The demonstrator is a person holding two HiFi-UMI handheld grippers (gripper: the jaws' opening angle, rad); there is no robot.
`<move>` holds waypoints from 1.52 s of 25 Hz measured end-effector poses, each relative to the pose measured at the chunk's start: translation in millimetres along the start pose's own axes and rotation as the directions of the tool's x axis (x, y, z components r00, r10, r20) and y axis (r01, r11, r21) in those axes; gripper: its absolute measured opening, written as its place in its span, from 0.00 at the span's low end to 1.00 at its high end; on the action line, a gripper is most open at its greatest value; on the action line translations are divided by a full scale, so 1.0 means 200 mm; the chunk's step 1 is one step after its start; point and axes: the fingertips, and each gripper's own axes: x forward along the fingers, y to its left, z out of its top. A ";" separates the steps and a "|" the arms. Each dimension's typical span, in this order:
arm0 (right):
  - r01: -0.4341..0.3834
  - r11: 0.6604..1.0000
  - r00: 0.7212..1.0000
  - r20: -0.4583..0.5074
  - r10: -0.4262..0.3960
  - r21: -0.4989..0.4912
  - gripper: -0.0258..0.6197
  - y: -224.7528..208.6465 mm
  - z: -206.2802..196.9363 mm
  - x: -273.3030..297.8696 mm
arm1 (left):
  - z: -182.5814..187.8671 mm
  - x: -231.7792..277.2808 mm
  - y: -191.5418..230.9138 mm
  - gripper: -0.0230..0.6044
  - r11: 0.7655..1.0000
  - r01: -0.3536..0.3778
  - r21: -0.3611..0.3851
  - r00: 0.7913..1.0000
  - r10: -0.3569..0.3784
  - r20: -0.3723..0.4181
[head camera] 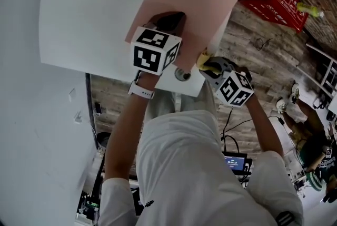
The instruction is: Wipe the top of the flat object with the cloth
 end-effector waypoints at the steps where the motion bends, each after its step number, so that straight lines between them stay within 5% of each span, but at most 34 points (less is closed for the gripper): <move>1: -0.003 1.000 1.000 -0.003 0.003 -0.002 0.13 0.02 0.00 0.01 | 0.02 -0.02 0.01 0.06 1.000 0.006 -0.016 1.000 -0.005 0.030; 7: -0.034 0.999 0.999 -0.012 0.034 -0.007 0.13 0.18 0.01 0.04 | 0.04 -0.18 0.02 0.06 1.000 -0.026 -0.015 0.993 0.028 0.116; 14: -0.054 0.994 0.998 0.034 0.051 0.097 0.13 0.35 0.07 0.12 | -0.06 -0.38 0.07 0.06 0.999 -0.047 -0.022 0.987 0.049 0.155; 26: 0.113 0.926 0.979 0.119 -0.166 0.359 0.13 0.34 0.28 0.24 | -0.20 -0.72 0.19 0.06 0.988 -0.117 -0.097 0.964 0.137 0.230; 38: 0.125 0.932 0.980 0.104 -0.169 0.340 0.13 0.32 0.50 0.40 | -0.34 -0.89 0.33 0.06 0.965 -0.162 -0.206 0.944 0.212 0.252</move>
